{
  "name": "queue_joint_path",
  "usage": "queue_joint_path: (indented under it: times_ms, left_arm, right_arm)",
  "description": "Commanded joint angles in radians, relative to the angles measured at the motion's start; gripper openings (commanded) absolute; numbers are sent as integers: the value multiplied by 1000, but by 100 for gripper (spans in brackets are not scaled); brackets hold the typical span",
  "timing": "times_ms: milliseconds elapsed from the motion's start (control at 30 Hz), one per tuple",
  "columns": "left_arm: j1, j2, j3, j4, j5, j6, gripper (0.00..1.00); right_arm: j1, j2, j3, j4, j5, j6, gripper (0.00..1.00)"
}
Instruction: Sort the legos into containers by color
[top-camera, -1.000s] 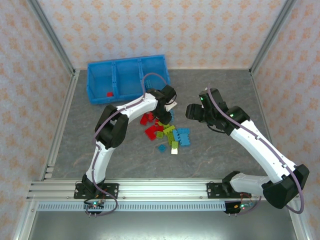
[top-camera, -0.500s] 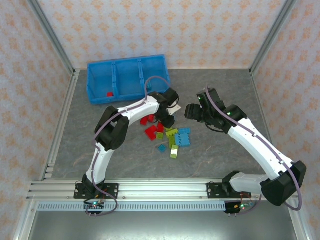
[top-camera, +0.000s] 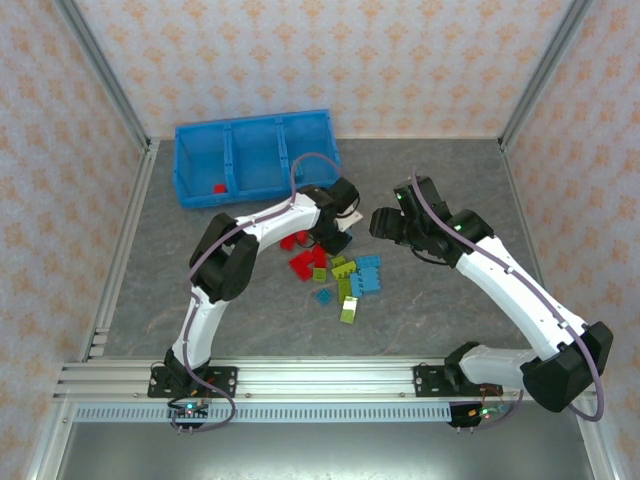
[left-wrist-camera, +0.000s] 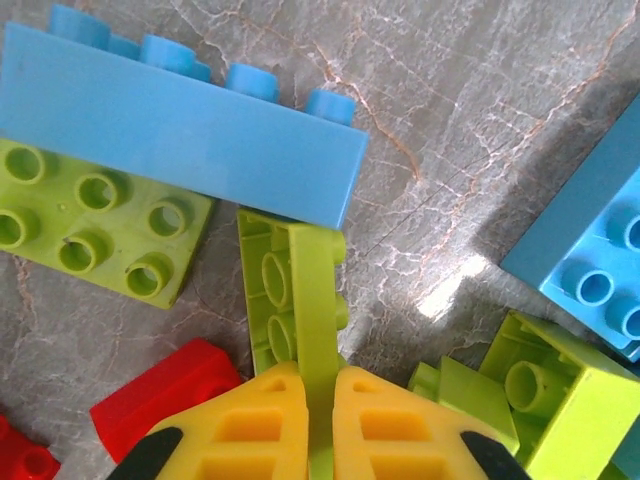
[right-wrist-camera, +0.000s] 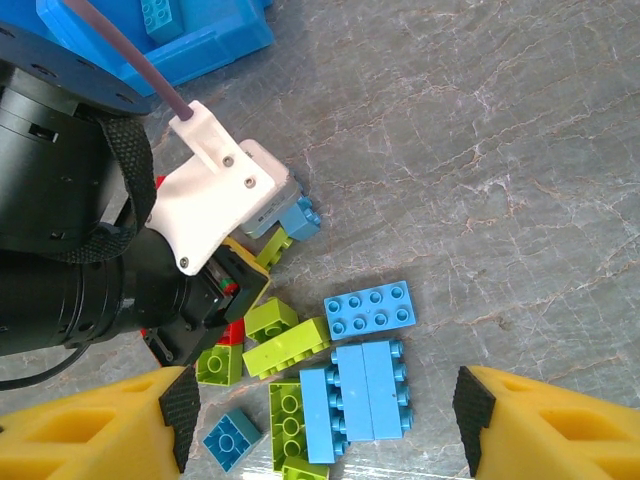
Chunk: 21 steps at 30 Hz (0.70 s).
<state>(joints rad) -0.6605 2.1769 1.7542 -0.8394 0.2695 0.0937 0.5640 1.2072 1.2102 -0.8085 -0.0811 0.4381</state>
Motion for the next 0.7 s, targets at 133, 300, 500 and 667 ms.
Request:
queue_joint_path:
  times_ms: [133,300,500,667]
  left_arm:
    - [59,-199,-43,78,46,-91,0]
    - [165,-321,-28,122,36,-172,0]
    - [335,-318,85,106,-113,-274,0]
    - [458,-147,276,29,-124,-341,0]
  right_arm:
    - [2,-18,27,-23,32,21,71]
    - [2,-46,27,5,72,23,72]
    - [1,-30,29,37,105,22,74]
    - [1,30,59,46,128,26,75]
